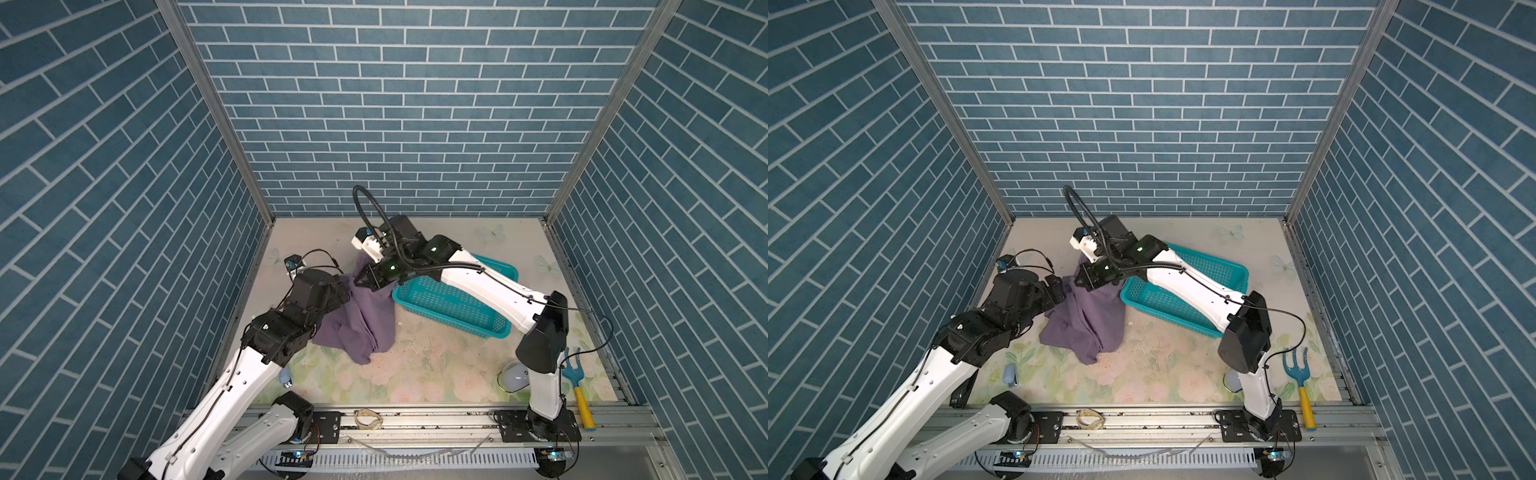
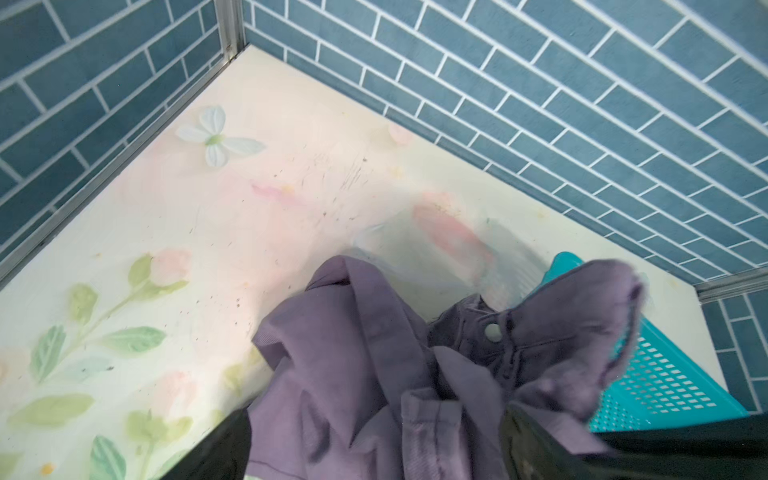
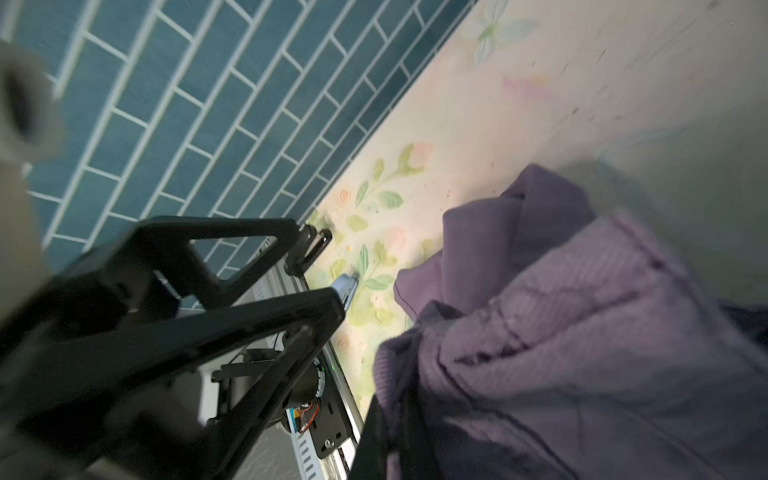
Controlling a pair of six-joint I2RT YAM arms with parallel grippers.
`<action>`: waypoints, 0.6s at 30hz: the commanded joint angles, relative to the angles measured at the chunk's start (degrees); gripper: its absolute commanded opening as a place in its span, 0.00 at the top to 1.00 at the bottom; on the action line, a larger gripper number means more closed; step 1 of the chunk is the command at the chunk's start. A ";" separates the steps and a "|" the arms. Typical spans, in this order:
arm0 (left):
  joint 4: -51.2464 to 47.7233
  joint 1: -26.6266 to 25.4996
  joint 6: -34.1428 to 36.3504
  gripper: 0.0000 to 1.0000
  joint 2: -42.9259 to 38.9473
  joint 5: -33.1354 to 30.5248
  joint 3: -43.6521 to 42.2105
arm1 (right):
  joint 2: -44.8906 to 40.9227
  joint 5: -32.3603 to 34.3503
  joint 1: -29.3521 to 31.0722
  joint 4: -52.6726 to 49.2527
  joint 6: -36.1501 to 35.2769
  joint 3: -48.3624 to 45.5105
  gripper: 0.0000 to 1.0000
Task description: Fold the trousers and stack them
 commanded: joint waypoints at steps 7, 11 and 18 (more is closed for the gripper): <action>-0.15 0.44 -2.75 0.07 2.36 1.06 -1.85 | -5.53 6.95 -2.31 -8.25 -8.20 -3.79 0.45; 2.45 0.45 -2.75 0.07 4.45 3.03 -2.97 | -12.96 12.86 -7.01 -7.99 -7.45 -11.54 0.39; 5.99 0.45 -2.38 0.07 7.83 5.31 -3.41 | -28.15 26.62 -12.62 -6.27 -7.72 -31.54 0.31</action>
